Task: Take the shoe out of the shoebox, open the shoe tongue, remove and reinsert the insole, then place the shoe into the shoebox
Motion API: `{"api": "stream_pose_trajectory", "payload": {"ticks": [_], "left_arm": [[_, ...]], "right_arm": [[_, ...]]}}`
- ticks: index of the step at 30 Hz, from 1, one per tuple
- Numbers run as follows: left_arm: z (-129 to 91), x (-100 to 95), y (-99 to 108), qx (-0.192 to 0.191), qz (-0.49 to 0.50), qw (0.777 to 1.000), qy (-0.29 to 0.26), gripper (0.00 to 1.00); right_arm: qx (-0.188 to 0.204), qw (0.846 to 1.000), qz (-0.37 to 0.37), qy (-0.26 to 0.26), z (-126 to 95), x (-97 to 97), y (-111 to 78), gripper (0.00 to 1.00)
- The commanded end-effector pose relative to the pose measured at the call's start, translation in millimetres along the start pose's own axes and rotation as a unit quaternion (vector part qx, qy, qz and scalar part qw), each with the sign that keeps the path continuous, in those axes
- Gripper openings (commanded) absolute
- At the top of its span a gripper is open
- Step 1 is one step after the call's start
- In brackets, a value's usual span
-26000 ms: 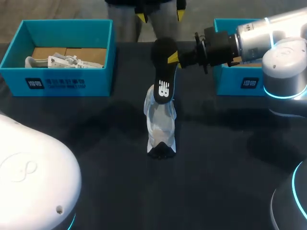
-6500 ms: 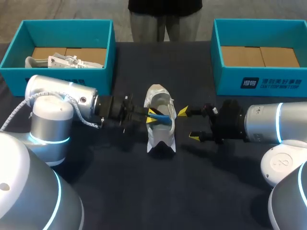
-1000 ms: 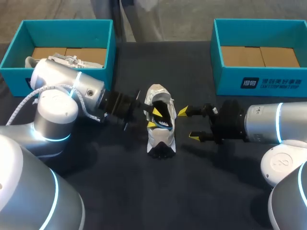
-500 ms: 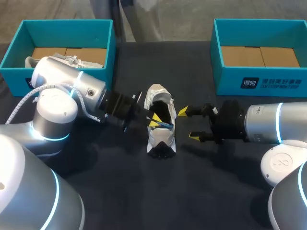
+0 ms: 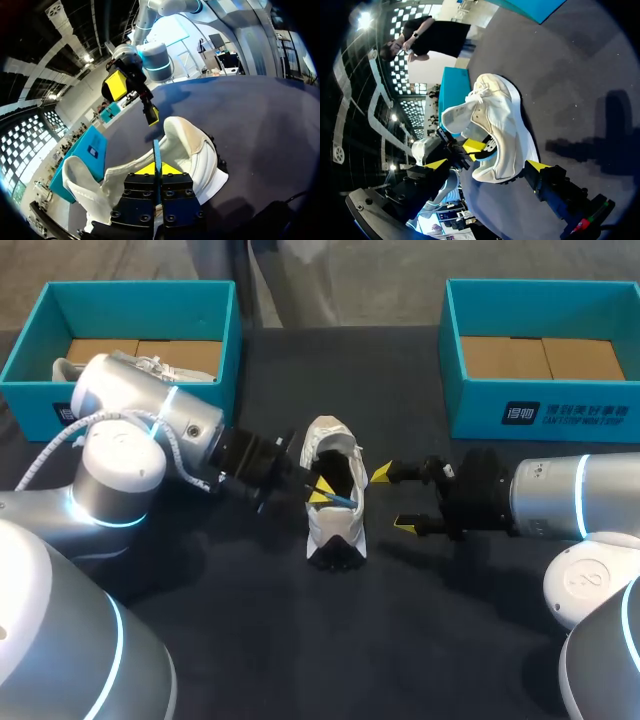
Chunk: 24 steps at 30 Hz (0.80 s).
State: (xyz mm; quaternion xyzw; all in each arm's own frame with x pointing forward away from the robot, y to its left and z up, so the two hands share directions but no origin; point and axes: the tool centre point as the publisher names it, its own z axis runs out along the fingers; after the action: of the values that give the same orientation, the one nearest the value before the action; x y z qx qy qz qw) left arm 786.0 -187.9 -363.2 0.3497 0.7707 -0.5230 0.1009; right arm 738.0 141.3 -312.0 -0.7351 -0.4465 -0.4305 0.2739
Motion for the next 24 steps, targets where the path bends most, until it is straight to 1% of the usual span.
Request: {"api": "stream_pose_trajectory", "payload": {"ticks": [1,2,3,4,7,11,14,15,16,17,18,24], "left_arm": [[-1,-1.3,-1,-0.003,0.002,1.000,-0.003,0.00],[-3,-2.2,-4,0.002,0.004,1.000,-0.009,0.23],[-4,-3.2,-7,0.004,0.004,1.000,-0.011,0.42],[-5,-3.9,-9,0.003,0.009,1.000,-0.013,0.47],[-7,-5.9,-17,0.005,0.016,1.000,-0.016,0.48],[-7,-7.1,-24,0.011,0.024,1.000,-0.015,0.44],[-6,-7.5,-26,0.014,0.027,0.999,-0.014,0.34],[-6,-7.5,-26,0.015,0.027,0.999,-0.013,0.20],[-5,-7.3,-25,0.016,0.025,0.999,-0.013,0.16],[-4,-6.4,-23,0.016,0.023,1.000,-0.009,0.05],[-3,-5.5,-22,0.015,0.022,1.000,-0.007,0.00],[1,-0.9,-19,0.020,0.015,1.000,0.005,0.00]], "right_arm": [[-0.002,1.000,0.000,-0.002,1,1.3,-1.0,1.00],[-0.002,1.000,0.000,-0.002,1,1.3,-1.0,1.00],[-0.002,1.000,0.000,-0.002,1,1.3,-1.0,1.00],[-0.002,1.000,0.000,-0.002,1,1.3,-1.0,1.00],[-0.002,1.000,0.000,-0.002,1,1.3,-1.0,1.00],[-0.002,1.000,0.000,-0.002,1,1.3,-1.0,1.00],[-0.002,1.000,0.000,-0.002,1,1.3,-1.0,1.00],[-0.002,1.000,0.000,-0.002,1,1.3,-1.0,1.00],[-0.002,1.000,0.000,-0.002,1,1.3,-1.0,1.00],[-0.002,1.000,0.000,-0.002,1,1.3,-1.0,1.00],[-0.002,1.000,0.000,-0.002,1,1.3,-1.0,1.00],[-0.002,1.000,0.000,-0.002,1,1.3,-1.0,1.00]]}}
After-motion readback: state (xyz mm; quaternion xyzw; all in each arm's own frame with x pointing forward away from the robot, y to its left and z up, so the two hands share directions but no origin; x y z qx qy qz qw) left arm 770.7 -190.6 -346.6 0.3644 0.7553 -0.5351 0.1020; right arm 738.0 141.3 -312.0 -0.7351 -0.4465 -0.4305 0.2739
